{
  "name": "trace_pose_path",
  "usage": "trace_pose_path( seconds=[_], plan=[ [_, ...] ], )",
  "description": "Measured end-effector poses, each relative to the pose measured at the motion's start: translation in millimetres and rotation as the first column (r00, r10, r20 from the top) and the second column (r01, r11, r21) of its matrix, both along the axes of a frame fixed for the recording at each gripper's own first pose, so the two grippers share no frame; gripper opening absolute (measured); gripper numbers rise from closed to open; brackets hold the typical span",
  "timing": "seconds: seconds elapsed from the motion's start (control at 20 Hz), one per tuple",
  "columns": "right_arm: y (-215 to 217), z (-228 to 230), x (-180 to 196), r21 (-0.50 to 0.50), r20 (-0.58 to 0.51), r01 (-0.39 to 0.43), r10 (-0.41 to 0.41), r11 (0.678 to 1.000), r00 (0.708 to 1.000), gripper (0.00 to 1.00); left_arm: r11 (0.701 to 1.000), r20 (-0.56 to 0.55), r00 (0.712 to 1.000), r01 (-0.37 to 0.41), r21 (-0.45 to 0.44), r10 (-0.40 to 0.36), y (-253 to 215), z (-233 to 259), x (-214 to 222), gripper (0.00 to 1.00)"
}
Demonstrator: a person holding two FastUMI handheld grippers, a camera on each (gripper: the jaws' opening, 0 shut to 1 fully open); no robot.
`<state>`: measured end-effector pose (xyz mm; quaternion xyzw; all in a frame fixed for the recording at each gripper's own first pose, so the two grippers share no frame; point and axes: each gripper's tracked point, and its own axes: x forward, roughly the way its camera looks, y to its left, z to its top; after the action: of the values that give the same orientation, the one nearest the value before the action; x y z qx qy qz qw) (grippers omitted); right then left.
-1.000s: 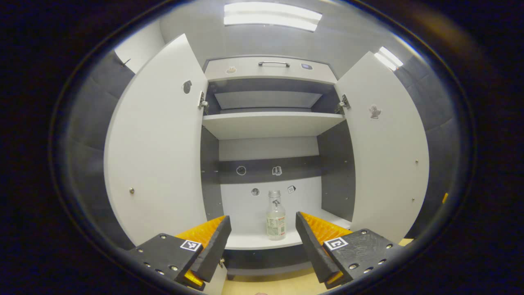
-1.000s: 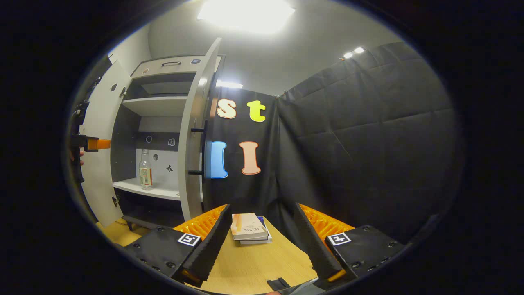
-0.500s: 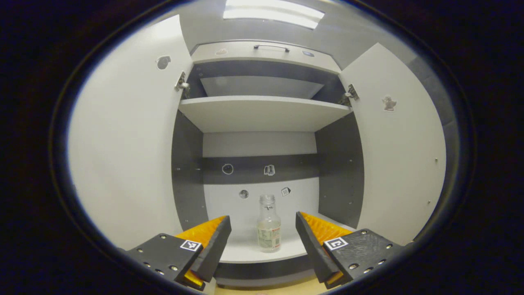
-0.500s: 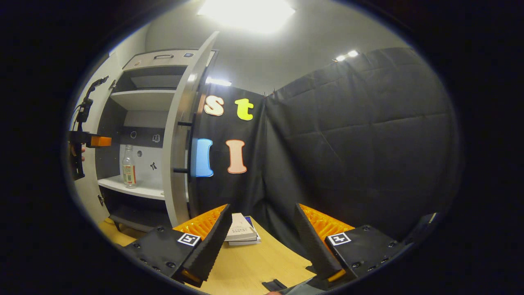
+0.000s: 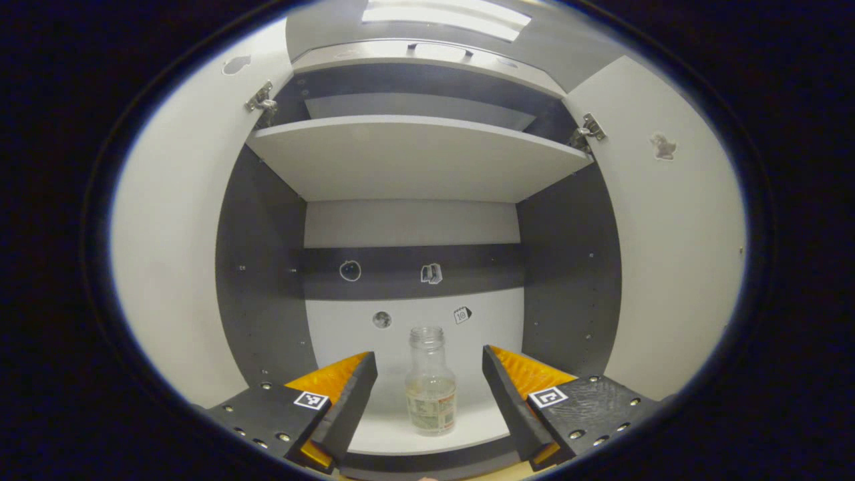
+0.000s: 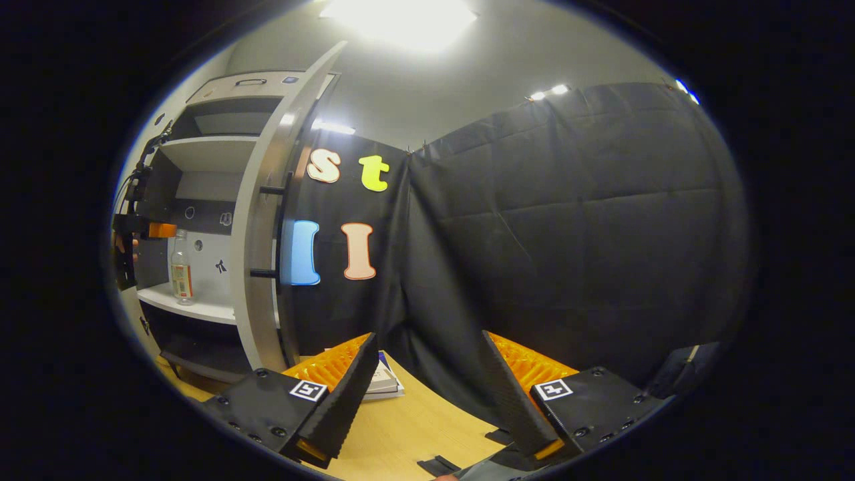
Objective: Grasp the bottle in the cabinet with the left hand and place it on the coaster, then close the right door with the right hand and the left door with the left hand.
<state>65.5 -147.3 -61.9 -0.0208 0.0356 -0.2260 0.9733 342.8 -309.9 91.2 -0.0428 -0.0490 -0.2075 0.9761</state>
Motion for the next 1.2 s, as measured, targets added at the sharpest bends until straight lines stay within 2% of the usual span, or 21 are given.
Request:
trace_pose_path(
  seconds=[0.15, 0.2, 0.3, 0.35, 0.4, 0.7, 0.8, 0.9, 0.95, 1.05, 1.15, 1.2],
  plan=[
    [-2.2, -5.6, 2.3, 0.002, -0.014, 0.02, -0.02, 1.0, 1.0, 0.93, 1.0, -0.012, 1.0, 0.0, 0.0, 0.0, -10.5, -4.0, 22.2, 0.94],
    [-4.2, -6.6, 2.9, -0.002, -0.019, 0.028, -0.028, 1.0, 0.999, 0.96, 1.0, -0.02, 1.0, -0.001, -0.005, 0.001, -13.8, -7.4, 29.0, 0.94],
    [-6.9, -8.7, 5.1, -0.004, -0.024, 0.045, -0.045, 0.999, 0.999, 0.96, 1.0, -0.042, 0.999, 0.005, -0.014, -0.005, -20.6, -14.5, 41.2, 0.94],
    [-8.1, -9.9, 5.6, 0.003, -0.026, 0.05, -0.05, 0.999, 0.998, 0.93, 1.0, -0.051, 0.999, 0.004, -0.013, -0.004, -22.9, -17.9, 46.9, 0.94],
    [-9.1, -11.2, 6.0, 0.01, -0.026, 0.054, -0.053, 0.999, 0.998, 0.96, 1.0, -0.058, 0.998, -0.001, -0.007, 0.0, -24.6, -20.9, 53.7, 0.94],
    [-13.4, -17.8, 6.7, 0.021, -0.037, 0.065, -0.064, 0.998, 0.997, 0.96, 0.999, -0.085, 0.996, -0.037, 0.036, 0.04, -24.1, -34.9, 83.7, 0.94],
    [-13.7, -19.3, 6.6, 0.02, -0.044, 0.064, -0.063, 0.998, 0.997, 0.96, 0.998, -0.097, 0.993, -0.058, 0.04, 0.062, -23.4, -39.4, 88.6, 0.67],
    [-13.8, -20.6, 6.7, 0.018, -0.047, 0.059, -0.058, 0.998, 0.997, 0.93, 0.995, -0.1, 0.991, -0.086, 0.048, 0.09, -19.0, -40.9, 91.0, 0.52],
    [-13.3, -21.8, 6.4, 0.017, -0.05, 0.055, -0.054, 0.998, 0.997, 0.93, 0.996, -0.104, 0.992, -0.071, 0.047, 0.075, -21.3, -40.6, 88.3, 0.44],
    [-12.9, -21.2, 5.4, 0.011, -0.049, 0.045, -0.045, 0.999, 0.998, 0.97, 0.998, -0.105, 0.993, -0.058, 0.033, 0.061, -20.5, -35.9, 79.9, 0.4],
    [-12.0, -22.0, 4.4, 0.015, -0.05, 0.033, -0.032, 0.999, 0.998, 0.97, 0.998, -0.093, 0.994, -0.06, 0.024, 0.062, -14.9, -29.7, 68.1, 0.4],
    [-11.1, -22.1, 3.2, 0.019, -0.051, 0.021, -0.02, 1.0, 0.998, 0.94, 0.998, -0.084, 0.995, -0.058, 0.021, 0.06, -12.6, -26.2, 61.6, 0.39]
  ],
)
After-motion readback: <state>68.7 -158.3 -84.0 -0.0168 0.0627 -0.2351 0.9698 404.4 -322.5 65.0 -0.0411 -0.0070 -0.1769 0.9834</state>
